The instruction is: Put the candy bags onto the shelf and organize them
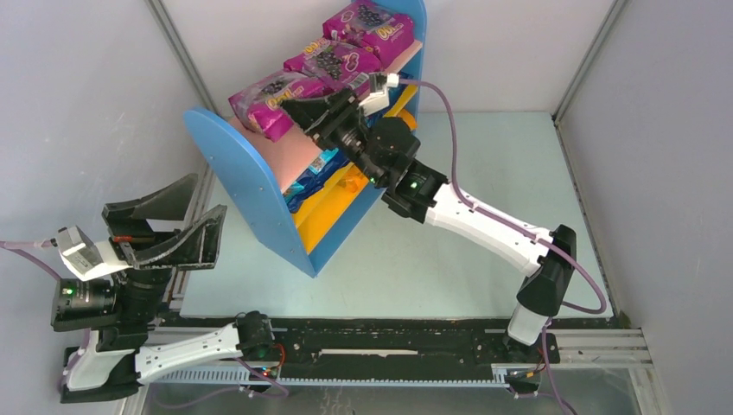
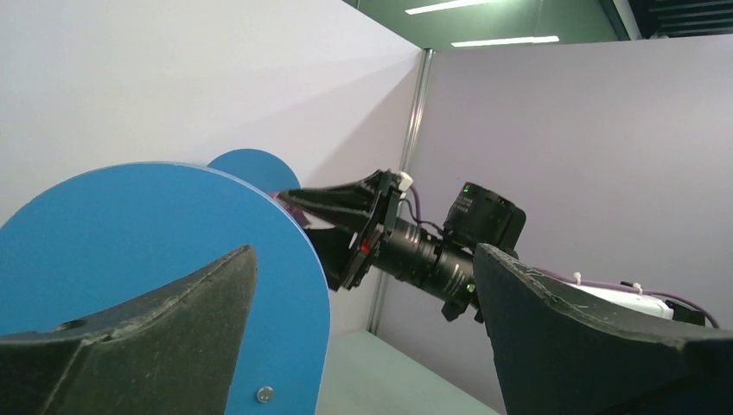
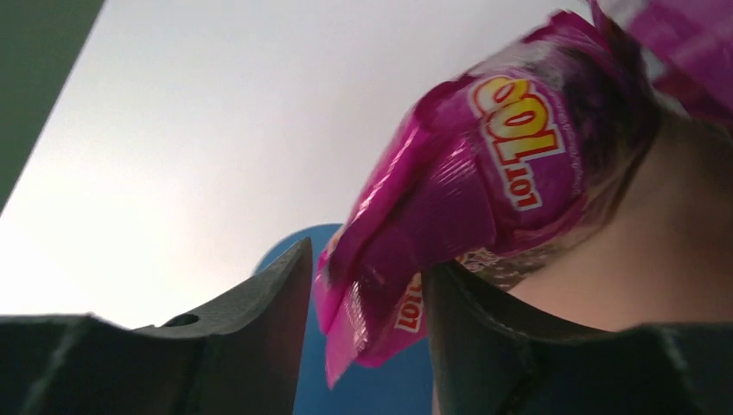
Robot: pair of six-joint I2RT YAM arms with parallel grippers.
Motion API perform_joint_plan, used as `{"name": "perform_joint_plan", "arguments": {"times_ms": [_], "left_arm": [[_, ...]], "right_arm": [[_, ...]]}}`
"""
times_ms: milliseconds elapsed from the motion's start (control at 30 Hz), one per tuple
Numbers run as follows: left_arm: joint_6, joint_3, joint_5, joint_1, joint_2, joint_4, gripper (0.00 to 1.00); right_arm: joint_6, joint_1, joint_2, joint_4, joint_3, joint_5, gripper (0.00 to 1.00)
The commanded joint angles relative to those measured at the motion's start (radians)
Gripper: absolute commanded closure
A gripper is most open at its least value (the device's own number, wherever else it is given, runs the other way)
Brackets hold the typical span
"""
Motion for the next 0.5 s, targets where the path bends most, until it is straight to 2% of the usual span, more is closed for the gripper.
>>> {"name": "perform_joint_plan", "arguments": {"times_ms": [0, 200, 300, 400, 467], "left_arm": [[-0.023, -0.007, 0.020, 0.011, 0.010, 0.022, 0.00], [-0.026, -0.008, 0.025, 0.018, 0.025, 0.024, 0.01], [-0.028, -0.008, 0.026, 0.021, 0.034, 0.024, 0.00], [-0.026, -0.006, 0.025, 0.022, 0.046, 0.022, 0.00], [-0.025, -0.004, 0.026, 0.022, 0.054, 0.021, 0.00]], "right_arm": [[0.033, -0.034, -0.016, -0.009, 0.085, -0.061, 0.38], [-0.014, -0.047, -0.084, -0.151, 0.033, -0.139, 0.24], [-0.071, -0.049, -0.148, -0.212, -0.030, -0.177, 0.21], [-0.194, -0.044, -0.248, -0.263, -0.123, -0.229, 0.20], [-0.329, -0.018, -0.334, -0.357, -0.172, -0.214, 0.19]]}}
